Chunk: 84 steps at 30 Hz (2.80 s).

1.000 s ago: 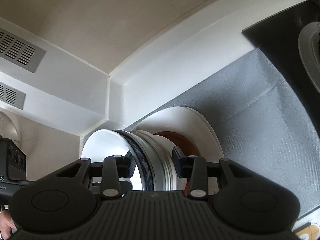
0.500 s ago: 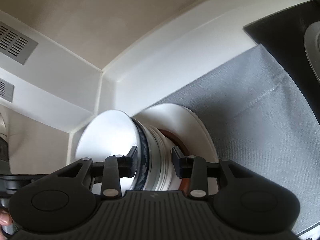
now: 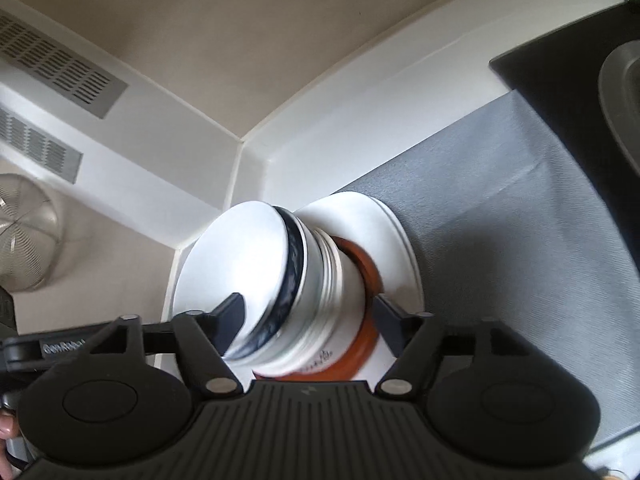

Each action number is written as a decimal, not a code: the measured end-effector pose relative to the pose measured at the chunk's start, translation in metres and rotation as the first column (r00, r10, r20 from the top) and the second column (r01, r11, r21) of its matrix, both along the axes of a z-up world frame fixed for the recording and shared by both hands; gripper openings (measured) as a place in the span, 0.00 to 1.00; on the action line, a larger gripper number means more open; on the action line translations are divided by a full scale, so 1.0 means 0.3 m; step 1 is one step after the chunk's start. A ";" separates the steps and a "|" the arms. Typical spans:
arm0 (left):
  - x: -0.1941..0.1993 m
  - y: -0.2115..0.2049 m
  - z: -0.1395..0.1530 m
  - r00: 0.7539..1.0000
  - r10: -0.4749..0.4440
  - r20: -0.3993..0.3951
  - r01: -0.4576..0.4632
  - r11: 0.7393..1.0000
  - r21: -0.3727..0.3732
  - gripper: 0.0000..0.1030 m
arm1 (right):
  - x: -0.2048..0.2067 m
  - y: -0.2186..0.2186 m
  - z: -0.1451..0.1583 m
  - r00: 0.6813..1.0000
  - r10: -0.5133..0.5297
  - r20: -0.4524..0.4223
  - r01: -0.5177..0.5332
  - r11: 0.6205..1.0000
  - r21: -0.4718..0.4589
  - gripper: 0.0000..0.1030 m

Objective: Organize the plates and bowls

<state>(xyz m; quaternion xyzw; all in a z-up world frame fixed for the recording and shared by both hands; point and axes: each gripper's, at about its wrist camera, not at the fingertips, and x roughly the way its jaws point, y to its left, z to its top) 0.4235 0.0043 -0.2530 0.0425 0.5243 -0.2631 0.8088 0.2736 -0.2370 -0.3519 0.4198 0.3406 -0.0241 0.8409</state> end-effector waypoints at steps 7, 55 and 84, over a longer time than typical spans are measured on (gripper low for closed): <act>-0.208 0.057 0.147 0.995 0.093 0.042 -0.092 0.996 -0.005 0.61 | -0.158 0.031 0.133 1.000 0.017 0.008 -0.016 0.997 -0.069 0.80; -1.565 0.081 0.791 0.913 0.092 0.397 -0.176 0.968 0.180 0.99 | -1.296 0.423 0.885 0.990 0.029 -0.138 -0.092 0.876 -0.473 1.00; -1.629 0.103 0.802 0.913 0.086 0.400 -0.171 0.968 0.183 1.00 | -1.358 0.437 0.888 0.992 0.045 -0.118 -0.097 0.870 -0.483 1.00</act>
